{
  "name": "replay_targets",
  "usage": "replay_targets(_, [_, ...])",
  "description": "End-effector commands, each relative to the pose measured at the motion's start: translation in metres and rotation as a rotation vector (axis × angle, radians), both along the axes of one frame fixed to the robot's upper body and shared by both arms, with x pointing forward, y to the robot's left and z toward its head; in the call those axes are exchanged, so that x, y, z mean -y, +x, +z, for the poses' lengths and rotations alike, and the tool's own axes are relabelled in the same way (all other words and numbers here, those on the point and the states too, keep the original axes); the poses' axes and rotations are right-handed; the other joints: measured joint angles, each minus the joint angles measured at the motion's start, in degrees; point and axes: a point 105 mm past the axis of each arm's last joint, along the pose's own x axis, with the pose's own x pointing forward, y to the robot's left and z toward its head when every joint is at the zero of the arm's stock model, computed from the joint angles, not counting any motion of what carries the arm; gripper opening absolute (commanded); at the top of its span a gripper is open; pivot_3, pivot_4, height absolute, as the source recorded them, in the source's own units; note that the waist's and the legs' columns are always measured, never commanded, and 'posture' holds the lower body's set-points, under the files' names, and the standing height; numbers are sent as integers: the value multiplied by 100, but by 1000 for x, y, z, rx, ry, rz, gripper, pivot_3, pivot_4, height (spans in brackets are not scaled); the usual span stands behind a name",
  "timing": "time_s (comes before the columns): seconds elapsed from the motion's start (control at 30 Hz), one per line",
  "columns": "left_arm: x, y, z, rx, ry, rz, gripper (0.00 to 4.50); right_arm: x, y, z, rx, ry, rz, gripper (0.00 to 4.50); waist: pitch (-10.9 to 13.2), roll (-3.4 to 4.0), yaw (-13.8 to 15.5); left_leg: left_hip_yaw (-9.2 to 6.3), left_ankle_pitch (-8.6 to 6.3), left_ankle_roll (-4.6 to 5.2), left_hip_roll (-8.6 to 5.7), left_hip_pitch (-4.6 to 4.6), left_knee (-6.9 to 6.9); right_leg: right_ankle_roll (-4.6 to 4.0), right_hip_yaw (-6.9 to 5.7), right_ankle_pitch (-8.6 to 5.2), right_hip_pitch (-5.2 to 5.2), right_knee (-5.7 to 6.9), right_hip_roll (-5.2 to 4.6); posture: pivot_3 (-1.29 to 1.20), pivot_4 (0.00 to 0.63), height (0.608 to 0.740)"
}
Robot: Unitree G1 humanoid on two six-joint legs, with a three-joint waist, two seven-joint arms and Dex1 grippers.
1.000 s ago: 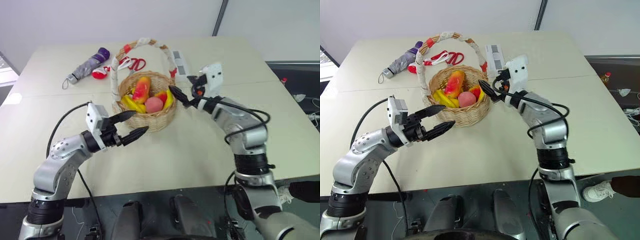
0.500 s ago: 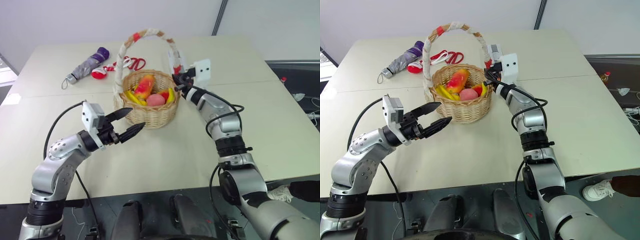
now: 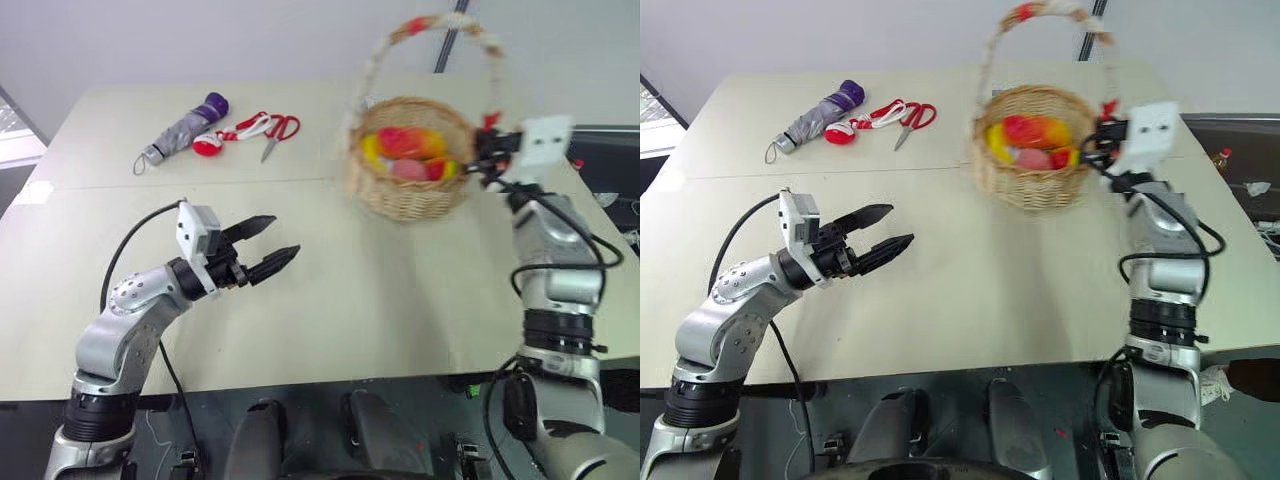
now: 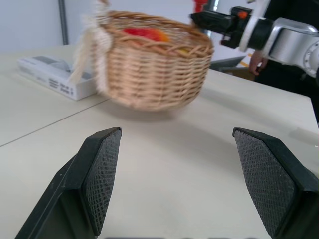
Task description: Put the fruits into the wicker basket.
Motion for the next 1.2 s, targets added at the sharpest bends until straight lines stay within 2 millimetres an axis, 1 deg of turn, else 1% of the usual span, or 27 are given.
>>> replay_targets(0.03, [6,4,6,44,1,-20,3818,36,-11,6,41,48,-127,27,0,0,-19,2,0,0,0,5,-1,0,1,0,0,2,1,0,150,740])
replay_targets(0.13, [8,11,4,47,3,-14,3818,48,-9,-8,8,79,-166,27,0,2,-89,6,0,1,3,12,-3,-1,8,0,0,8,8,0,150,740])
replay_targets(0.2, [8,12,3,47,2,-12,3818,49,-9,-10,8,80,-166,1024,3,9,-136,4,1,1,3,13,-3,-1,8,0,0,10,10,0,150,740])
replay_targets(0.23, [7,13,3,48,4,-9,3818,50,-11,-8,22,82,-172,1413,3,11,-141,5,1,1,4,13,-3,-1,9,0,0,10,10,0,150,740])
replay_targets(0.33, [2,15,0,46,14,25,3818,56,-22,-4,47,64,-185,2966,3,11,-124,3,0,1,5,11,-3,-1,9,0,0,10,10,0,150,740])
replay_targets(0.4, [-3,17,-2,40,19,53,3818,58,-30,-6,46,40,-179,3963,2,11,-101,2,0,1,5,9,-3,0,9,-1,1,9,8,0,150,740])
replay_targets(0.5, [-14,19,-8,28,33,117,3818,55,-44,-16,10,-15,-98,3963,2,11,-50,3,0,1,1,8,-1,2,9,-1,4,7,1,0,150,740])
replay_targets(0.57, [-28,22,-15,10,48,187,3818,45,-55,-23,-23,-84,-7,3963,2,12,-24,4,0,1,1,8,-1,3,9,-2,4,6,0,0,150,740])
replay_targets(0.6, [-36,23,-19,-1,55,225,3818,37,-60,-25,-32,-114,58,3963,2,12,-16,4,0,1,1,10,-2,3,10,-2,4,6,0,0,150,740])
replay_targets(0.63, [-44,23,-22,-9,57,259,3818,25,-65,-27,-41,-152,134,3963,2,12,-22,4,0,1,2,11,-2,3,10,-2,4,6,1,0,150,740])
replay_targets(0.73, [-67,25,-33,-39,82,354,3818,-23,-75,-34,-80,-208,399,3963,2,12,-78,4,0,1,10,17,-2,3,10,-2,4,8,9,0,150,740])
replay_targets(0.8, [-77,24,-40,-57,97,394,3818,-50,-80,-47,-128,-233,541,3963,2,12,-108,3,0,1,17,21,-1,2,10,-2,7,9,16,0,150,740])
replay_targets(0.87, [-86,24,-48,-75,108,439,3818,-74,-83,-65,-191,-251,658,3963,1,10,-107,-2,0,1,19,24,1,1,7,-3,12,9,21,0,150,740])
replay_targets(0.9, [-90,24,-51,-82,112,458,3818,-80,-82,-73,-217,-252,681,3963,1,10,-103,-2,0,1,19,24,2,1,7,-3,14,9,22,0,150,740])
replay_targets(1.0, [-96,22,-56,-82,115,497,3818,-93,-77,-87,-252,-265,721,3963,1,9,-75,0,0,1,16,21,2,1,7,-3,14,8,10,0,150,740])
replay_targets(1.2, [-100,18,-58,-78,99,525,3818,-103,-68,-91,-247,-246,748,3963,2,8,12,2,0,0,12,19,3,3,8,-2,14,4,-2,0,150,740])
